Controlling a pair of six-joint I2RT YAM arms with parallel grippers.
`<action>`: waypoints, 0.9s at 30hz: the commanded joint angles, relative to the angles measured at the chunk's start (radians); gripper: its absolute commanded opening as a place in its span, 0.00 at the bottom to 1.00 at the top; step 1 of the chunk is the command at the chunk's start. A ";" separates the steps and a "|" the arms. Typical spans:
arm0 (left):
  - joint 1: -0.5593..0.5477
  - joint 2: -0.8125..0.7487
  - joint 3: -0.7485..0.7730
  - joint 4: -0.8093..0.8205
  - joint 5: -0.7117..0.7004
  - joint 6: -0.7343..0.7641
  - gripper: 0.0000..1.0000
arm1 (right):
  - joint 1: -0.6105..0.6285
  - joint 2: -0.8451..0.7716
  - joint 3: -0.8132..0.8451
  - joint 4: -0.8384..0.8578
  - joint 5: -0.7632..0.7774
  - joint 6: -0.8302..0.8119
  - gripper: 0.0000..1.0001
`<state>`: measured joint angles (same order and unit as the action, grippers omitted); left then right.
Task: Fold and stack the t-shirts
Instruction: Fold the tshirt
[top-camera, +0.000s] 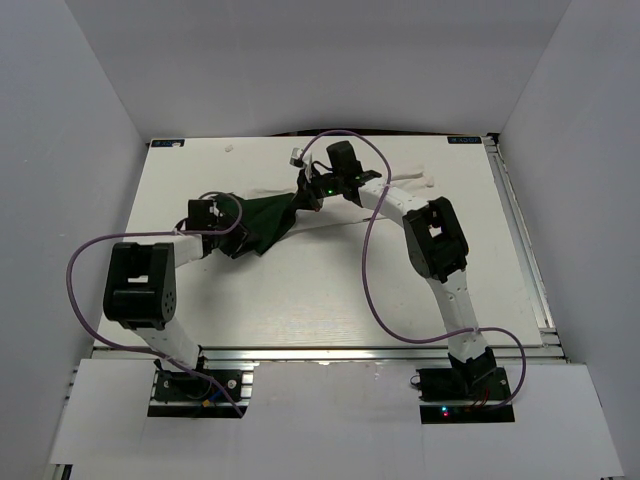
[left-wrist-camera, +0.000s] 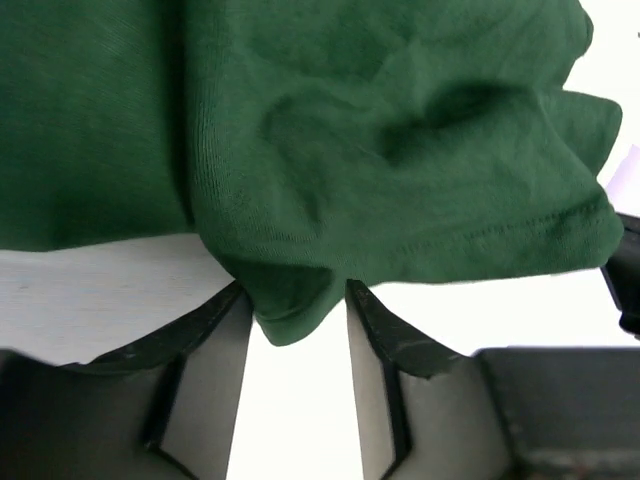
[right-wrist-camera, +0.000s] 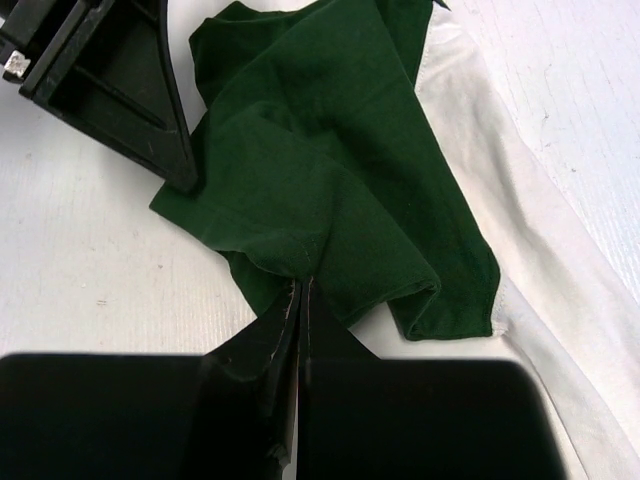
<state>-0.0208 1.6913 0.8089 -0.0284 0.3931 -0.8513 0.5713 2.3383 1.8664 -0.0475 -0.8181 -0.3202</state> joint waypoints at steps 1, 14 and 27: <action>-0.010 -0.027 -0.008 0.016 0.021 -0.009 0.51 | -0.004 -0.050 0.008 0.037 -0.012 0.012 0.00; -0.011 -0.035 -0.028 0.016 0.059 -0.018 0.10 | -0.008 -0.073 -0.019 0.037 -0.016 0.010 0.00; 0.048 -0.208 -0.034 -0.099 0.081 -0.008 0.00 | -0.024 -0.155 -0.153 -0.003 -0.055 -0.120 0.00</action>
<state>-0.0113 1.5490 0.7696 -0.1204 0.4576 -0.8505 0.5533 2.2379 1.7309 -0.0483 -0.8387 -0.3771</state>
